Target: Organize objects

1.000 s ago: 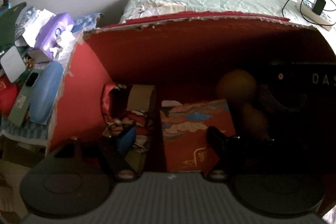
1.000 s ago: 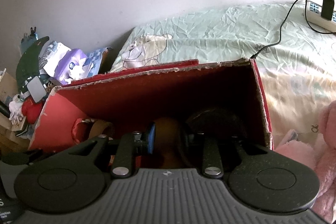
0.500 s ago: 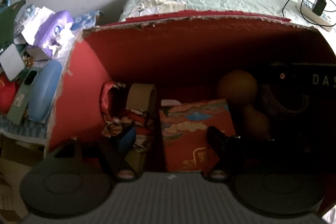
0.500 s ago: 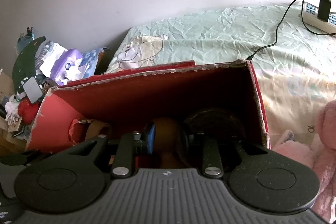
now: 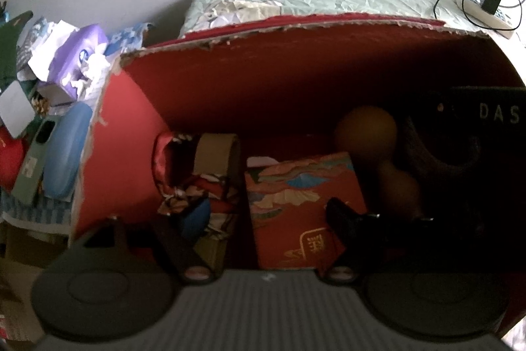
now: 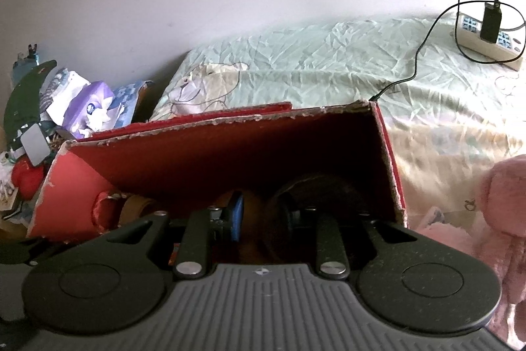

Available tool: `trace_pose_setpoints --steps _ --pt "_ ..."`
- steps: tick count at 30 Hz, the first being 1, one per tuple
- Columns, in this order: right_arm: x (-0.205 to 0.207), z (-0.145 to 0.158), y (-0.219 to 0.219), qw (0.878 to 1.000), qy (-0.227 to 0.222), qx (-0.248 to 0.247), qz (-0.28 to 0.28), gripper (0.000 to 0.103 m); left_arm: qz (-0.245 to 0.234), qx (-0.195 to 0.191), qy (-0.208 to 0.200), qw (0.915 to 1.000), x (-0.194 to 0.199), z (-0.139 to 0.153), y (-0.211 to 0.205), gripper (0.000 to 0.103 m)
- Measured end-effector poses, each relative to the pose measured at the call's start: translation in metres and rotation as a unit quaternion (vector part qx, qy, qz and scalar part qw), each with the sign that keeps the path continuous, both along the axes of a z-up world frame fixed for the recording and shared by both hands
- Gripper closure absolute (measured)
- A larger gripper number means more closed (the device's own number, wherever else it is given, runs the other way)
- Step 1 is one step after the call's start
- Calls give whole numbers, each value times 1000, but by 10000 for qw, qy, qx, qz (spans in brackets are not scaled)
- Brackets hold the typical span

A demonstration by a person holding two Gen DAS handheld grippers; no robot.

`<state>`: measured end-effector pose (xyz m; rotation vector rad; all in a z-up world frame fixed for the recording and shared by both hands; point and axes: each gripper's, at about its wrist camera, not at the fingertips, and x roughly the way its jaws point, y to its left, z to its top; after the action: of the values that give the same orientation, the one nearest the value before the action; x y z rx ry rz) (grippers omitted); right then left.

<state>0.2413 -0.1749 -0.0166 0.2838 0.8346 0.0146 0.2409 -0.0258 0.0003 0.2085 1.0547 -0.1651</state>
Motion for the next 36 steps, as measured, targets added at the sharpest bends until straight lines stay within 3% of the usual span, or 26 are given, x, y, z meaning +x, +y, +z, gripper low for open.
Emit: trace_pose_setpoints --steps 36 --pt "2 1 2 9999 91 -43 49 79 361 -256 150 9989 3 -4 9 13"
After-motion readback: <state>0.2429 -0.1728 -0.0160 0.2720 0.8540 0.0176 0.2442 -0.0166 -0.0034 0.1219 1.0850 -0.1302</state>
